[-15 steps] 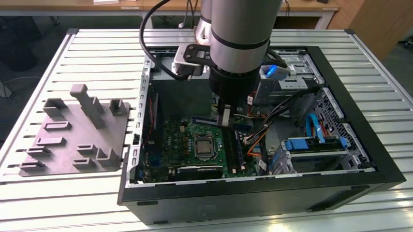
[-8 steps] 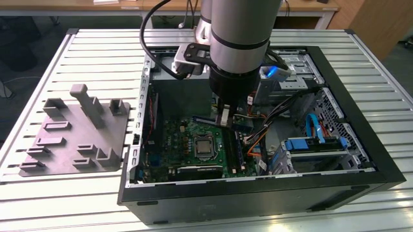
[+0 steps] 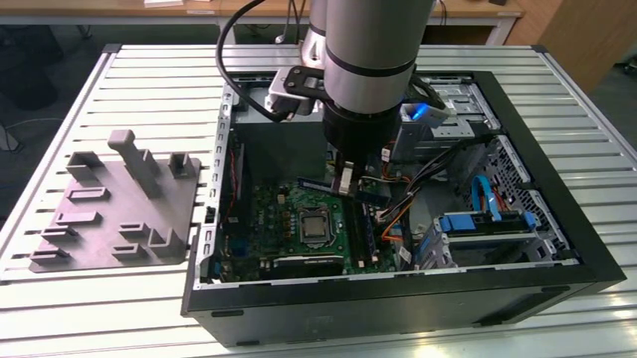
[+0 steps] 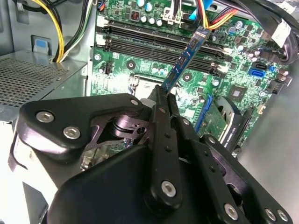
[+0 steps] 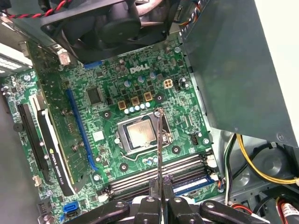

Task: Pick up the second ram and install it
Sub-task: 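Insert the second ram into the second slot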

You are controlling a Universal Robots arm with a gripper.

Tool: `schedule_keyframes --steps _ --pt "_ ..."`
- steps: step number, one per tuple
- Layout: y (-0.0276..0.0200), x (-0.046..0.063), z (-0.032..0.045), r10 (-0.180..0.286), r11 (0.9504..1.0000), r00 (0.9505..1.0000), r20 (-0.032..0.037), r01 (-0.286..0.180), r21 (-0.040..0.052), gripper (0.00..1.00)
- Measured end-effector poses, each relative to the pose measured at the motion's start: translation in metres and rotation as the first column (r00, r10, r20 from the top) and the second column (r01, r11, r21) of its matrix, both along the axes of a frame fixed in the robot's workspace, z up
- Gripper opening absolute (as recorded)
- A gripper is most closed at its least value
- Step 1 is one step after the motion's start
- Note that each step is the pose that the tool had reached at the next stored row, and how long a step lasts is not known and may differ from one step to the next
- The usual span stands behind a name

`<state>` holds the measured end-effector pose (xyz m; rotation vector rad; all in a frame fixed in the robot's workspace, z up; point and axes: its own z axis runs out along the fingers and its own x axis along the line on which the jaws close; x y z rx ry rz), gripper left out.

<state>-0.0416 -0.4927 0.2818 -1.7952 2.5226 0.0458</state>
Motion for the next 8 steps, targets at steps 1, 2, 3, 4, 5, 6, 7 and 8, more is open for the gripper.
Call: schedule_keyframes --steps 1,2,3,4,5,6,7,8 --pt "0.0000 0.0000 0.0000 -0.001 1.0000 1.0000 -0.0001 0.001 -0.0001 0.14" --pt "0.0000 0.0000 0.0000 -0.002 1.0000 1.0000 -0.0001 0.002 -0.0001 0.14" --pt "0.0000 0.0000 0.0000 -0.004 1.0000 1.0000 -0.0001 0.004 -0.0003 0.14" --pt "0.0000 0.0000 0.0000 -0.007 1.0000 1.0000 -0.0001 0.007 -0.0003 0.14" --pt "-0.0001 0.0000 0.0000 -0.010 1.0000 1.0000 -0.0001 0.010 -0.0005 0.14" --pt "0.0000 0.0000 0.0000 -0.012 0.9999 0.9999 -0.0001 0.012 -0.0004 0.14" --pt "0.0000 0.0000 0.0000 -0.015 0.9999 0.9999 -0.0001 0.015 -0.0004 0.14" --pt "0.0000 0.0000 -0.0001 -0.017 0.9998 0.9998 -0.0001 0.017 -0.0003 0.14"
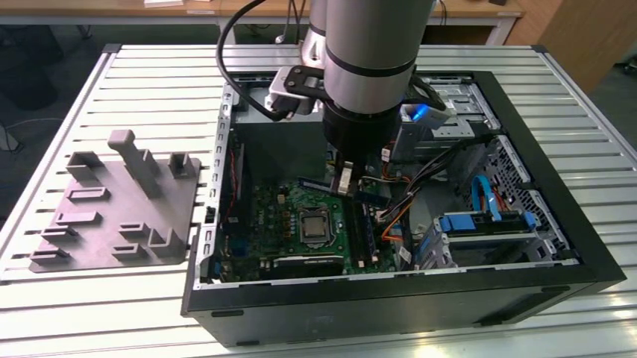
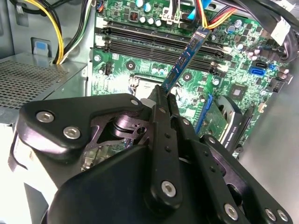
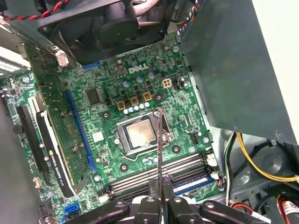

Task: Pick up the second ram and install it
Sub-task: 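Insert the second ram into the second slot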

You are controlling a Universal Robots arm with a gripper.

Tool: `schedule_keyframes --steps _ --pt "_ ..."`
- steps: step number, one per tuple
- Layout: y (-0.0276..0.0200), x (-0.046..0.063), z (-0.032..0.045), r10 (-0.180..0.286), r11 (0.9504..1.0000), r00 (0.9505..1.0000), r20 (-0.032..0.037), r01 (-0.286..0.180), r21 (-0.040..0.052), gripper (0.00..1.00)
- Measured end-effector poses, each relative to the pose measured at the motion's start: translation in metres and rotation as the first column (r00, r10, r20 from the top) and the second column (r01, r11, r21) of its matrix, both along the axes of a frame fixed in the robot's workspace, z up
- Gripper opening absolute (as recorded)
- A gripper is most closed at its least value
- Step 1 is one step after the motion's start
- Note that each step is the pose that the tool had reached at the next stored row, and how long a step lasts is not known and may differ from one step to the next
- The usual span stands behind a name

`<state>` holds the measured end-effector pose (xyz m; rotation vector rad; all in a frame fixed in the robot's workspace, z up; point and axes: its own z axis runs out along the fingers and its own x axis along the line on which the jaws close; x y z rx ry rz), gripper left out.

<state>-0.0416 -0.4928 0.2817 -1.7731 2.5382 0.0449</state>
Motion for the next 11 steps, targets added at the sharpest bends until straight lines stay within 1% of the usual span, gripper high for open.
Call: schedule_keyframes --steps 11 --pt "0.0000 0.0000 -0.0004 -0.045 0.9990 0.9990 0.0000 0.045 -0.0004 0.14"
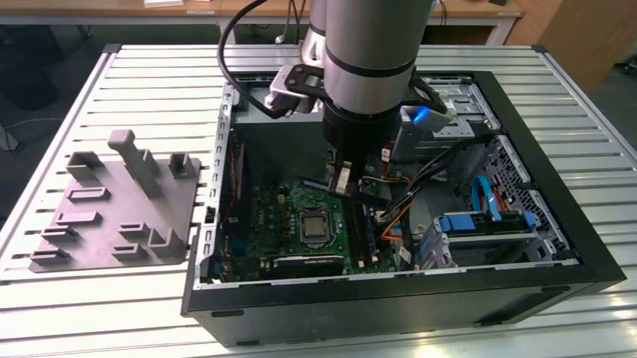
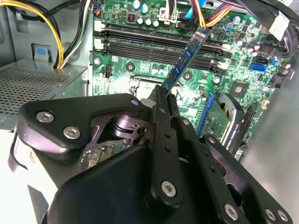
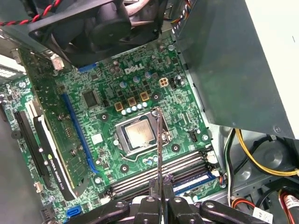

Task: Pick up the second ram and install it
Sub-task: 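Insert the second ram into the second slot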

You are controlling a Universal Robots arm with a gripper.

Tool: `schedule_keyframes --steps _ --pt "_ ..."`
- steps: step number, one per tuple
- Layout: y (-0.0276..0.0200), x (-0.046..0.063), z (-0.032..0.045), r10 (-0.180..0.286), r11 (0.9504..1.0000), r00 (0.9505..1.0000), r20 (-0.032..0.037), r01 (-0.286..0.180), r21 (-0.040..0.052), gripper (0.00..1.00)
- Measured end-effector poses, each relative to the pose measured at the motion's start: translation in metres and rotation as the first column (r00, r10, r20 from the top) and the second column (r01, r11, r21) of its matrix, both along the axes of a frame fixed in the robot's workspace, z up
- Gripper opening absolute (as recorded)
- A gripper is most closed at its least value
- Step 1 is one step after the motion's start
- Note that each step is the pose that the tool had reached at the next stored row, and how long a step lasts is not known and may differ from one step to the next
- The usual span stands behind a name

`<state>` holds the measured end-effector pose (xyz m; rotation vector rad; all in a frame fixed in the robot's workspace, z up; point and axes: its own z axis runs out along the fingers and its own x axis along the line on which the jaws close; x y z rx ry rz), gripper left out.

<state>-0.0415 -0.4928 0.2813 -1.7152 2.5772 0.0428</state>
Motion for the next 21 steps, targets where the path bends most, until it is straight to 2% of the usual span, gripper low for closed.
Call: schedule_keyframes --steps 13,21 --pt "0.0000 0.0000 -0.0002 -0.077 0.9970 0.9970 0.0001 0.077 -0.0022 0.14" --pt "0.0000 0.0000 -0.0004 -0.115 0.9933 0.9933 0.0001 0.115 -0.0024 0.14"
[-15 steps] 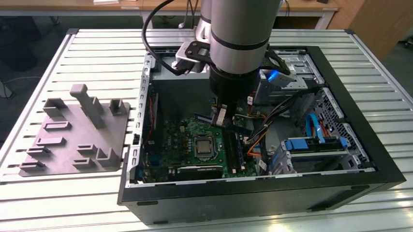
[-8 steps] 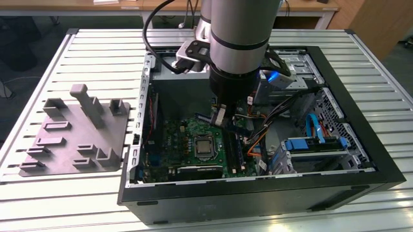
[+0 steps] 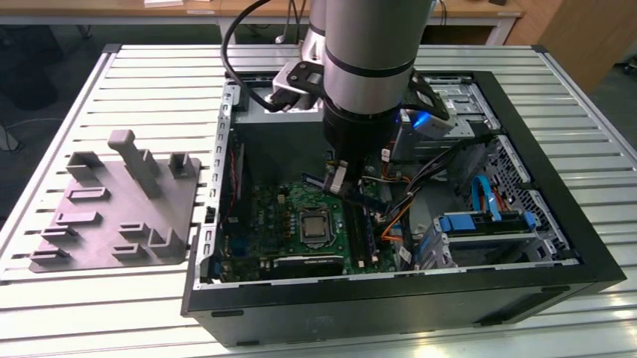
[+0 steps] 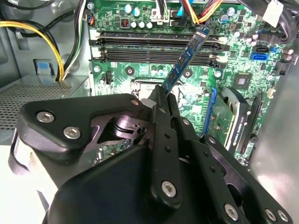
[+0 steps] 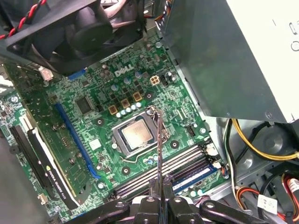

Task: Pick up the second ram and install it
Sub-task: 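Insert the second ram into the second slot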

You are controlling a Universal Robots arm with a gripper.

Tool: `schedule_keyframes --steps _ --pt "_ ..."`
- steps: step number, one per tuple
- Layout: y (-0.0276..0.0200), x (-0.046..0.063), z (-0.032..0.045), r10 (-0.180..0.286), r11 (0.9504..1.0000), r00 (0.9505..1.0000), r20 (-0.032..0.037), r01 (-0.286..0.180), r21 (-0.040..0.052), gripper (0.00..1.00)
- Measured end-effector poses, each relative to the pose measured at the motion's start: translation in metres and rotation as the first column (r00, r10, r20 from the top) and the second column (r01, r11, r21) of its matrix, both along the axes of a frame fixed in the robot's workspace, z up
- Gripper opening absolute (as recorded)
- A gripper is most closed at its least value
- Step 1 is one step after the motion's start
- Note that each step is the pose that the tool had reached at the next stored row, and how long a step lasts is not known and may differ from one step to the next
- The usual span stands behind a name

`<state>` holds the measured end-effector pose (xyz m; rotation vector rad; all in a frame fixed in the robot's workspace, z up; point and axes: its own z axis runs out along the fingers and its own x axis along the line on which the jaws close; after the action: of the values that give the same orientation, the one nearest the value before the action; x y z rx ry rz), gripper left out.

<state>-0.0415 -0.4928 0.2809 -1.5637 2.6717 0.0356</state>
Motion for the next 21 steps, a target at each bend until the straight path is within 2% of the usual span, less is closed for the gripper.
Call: schedule_keyframes --steps 21 --pt "0.0000 0.0000 -0.0001 -0.093 0.9956 0.9956 0.0000 0.093 -0.0004 0.14"
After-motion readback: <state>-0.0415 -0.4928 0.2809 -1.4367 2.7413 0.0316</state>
